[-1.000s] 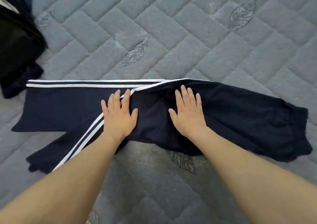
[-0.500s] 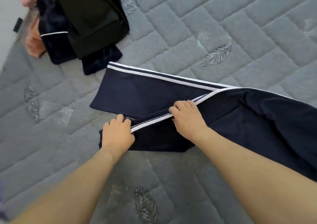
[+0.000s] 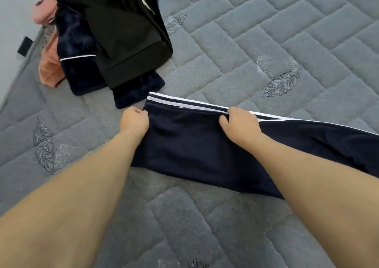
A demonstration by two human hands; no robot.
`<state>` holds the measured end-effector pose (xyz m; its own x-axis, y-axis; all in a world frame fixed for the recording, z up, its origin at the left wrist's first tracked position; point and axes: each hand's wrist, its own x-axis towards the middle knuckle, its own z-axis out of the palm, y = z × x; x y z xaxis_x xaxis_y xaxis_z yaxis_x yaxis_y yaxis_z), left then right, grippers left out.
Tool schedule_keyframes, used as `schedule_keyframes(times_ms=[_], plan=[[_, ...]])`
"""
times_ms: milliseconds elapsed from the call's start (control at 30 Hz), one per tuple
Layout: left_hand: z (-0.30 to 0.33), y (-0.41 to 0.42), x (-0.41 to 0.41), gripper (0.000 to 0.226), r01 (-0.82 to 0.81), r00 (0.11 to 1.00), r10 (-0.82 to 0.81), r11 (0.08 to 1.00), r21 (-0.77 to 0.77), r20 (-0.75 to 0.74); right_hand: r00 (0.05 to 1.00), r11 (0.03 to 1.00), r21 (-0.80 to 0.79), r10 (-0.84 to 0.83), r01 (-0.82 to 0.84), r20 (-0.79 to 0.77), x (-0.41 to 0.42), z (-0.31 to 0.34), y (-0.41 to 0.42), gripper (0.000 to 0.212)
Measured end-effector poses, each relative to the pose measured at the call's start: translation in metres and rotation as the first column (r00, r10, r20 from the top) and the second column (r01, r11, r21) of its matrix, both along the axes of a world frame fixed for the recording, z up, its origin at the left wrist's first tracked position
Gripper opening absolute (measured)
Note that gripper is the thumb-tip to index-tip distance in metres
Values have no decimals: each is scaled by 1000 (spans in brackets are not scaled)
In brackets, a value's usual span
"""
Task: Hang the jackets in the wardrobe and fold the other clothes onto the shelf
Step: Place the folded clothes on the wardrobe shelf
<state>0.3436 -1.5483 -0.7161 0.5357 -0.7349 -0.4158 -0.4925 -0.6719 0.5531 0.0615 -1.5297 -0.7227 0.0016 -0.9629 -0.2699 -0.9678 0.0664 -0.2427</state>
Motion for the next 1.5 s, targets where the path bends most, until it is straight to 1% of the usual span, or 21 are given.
schedule_keyframes(times_ms=[100,200,267,333,400,467,533,600,667,800,867,933,967,1067,1133,1233,1267,1300,1367,1433,1500], plan=[[-1,-11,-4,15,60,996,-50,990,-130,78,1000,997,-69,-22,21,-12,0,-3,-10,22],[6,-26,-7,15,61,994,-38,972,-228,106,999,981,-188,-45,42,-14,3,-1,-20,22],[5,-26,-8,18,88,992,-70,982,-168,107,997,983,-170,-78,74,-19,1,-1,-18,28],[0,-14,-10,40,103,987,-103,995,6,127,996,983,-169,-76,68,-40,-10,-4,-7,37],[-8,8,-11,60,109,951,-155,978,178,269,995,974,-216,-83,68,-60,-29,-6,7,44],[-14,31,-12,60,160,873,-232,967,197,430,987,971,-212,-130,108,-94,-53,-7,24,53],[-17,43,-11,51,245,827,-282,959,139,486,977,975,-173,-165,141,-133,-74,-11,43,61],[-15,40,-11,48,227,872,-253,967,111,419,971,987,-99,-146,129,-187,-85,-16,67,66],[-9,31,-14,48,129,934,-166,982,136,317,970,994,6,-104,109,-221,-77,-22,88,71],[2,25,-20,33,70,986,-86,992,108,145,982,991,103,-72,91,-176,-40,-26,99,74],[10,26,-21,35,118,991,-118,993,16,70,981,989,94,130,-117,-142,-31,-21,94,72],[19,31,-21,45,197,980,-195,976,-94,23,927,933,96,357,-347,-118,-25,-15,92,73],[22,35,-19,48,223,975,-222,967,-121,23,903,908,112,415,-403,-109,-21,-12,93,76],[17,54,-3,35,203,979,-205,974,-96,-10,915,906,207,394,-370,-89,-11,-9,105,85],[10,67,11,23,180,979,-183,983,-39,-94,927,909,268,359,-320,-111,-6,-7,111,92],[4,76,29,16,223,950,-219,975,-8,-222,908,897,283,392,-341,-147,5,-3,116,104],[3,76,33,16,285,946,-285,958,-23,-153,899,895,263,409,-360,-160,10,0,117,102],[3,76,36,17,353,935,-354,935,-37,-16,888,897,220,424,-384,-178,16,4,117,91],[8,72,36,15,464,871,-439,882,-79,222,873,895,70,446,-441,-200,27,10,117,52],[20,64,29,10,473,870,-440,871,-129,220,868,877,-61,458,-476,-192,33,14,117,21],[32,53,22,6,406,914,-394,893,-194,98,879,877,-118,443,-465,-176,34,20,114,15]])
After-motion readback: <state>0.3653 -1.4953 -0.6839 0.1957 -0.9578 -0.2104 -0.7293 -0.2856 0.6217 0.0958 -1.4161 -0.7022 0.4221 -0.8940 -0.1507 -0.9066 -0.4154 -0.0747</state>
